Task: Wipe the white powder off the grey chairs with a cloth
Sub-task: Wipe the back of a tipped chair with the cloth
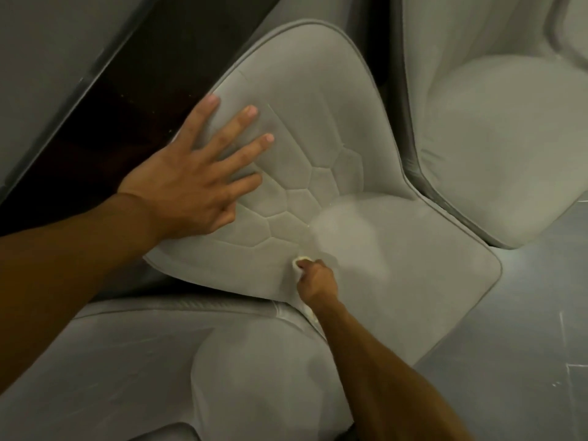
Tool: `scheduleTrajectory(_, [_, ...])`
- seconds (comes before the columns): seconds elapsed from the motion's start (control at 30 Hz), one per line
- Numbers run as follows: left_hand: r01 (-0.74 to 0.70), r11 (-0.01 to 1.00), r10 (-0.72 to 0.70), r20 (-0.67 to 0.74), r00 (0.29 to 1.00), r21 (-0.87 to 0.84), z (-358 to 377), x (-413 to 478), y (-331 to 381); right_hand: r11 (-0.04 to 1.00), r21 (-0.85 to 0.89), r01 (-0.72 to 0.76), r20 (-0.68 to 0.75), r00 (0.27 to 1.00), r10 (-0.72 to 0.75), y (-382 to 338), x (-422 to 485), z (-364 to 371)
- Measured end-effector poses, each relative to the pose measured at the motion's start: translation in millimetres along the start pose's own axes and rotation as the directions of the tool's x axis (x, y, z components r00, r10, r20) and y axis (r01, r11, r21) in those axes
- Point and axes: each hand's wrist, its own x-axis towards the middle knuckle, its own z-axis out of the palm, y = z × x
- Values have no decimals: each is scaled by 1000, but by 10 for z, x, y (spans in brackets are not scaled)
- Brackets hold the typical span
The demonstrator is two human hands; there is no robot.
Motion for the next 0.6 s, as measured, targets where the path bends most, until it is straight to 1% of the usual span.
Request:
scheduleTrajectory(0.03, [3, 1000, -3, -7, 1000, 0, 3, 0, 2, 999, 17, -39, 4, 999, 39, 81, -26, -69])
scheduleTrajectory(0.07, [1, 1000, -1, -14, 1000, 1, 16, 0, 5, 997, 52, -53, -27, 998, 54, 140, -60, -133])
scheduleTrajectory(0.13, [5, 1000, -5, -29, 1000, 5, 23, -9, 9, 995, 94, -14, -106, 994, 24, 217, -139, -250])
scheduleTrajectory(0.17, [8, 1000, -8, -29, 1000, 5, 21, -6, 5, 994, 110, 1, -118, 993, 12, 243, -167, -294])
scheduleTrajectory(0.27, [11, 1000, -11, -19, 1000, 22, 5, -13, 15, 988, 157, -1, -131, 991, 21, 335, -327, -452])
scheduleTrajectory(0.43, [12, 1000, -12, -9, 1000, -15, -34, -48, 5, 951, 307, -35, -159, 983, 88, 469, -723, -776])
scheduleTrajectory(0.6, [-7, 999, 7, -12, 1000, -50, -21, -34, 9, 928, 369, -51, -196, 972, 131, 478, -853, -1259])
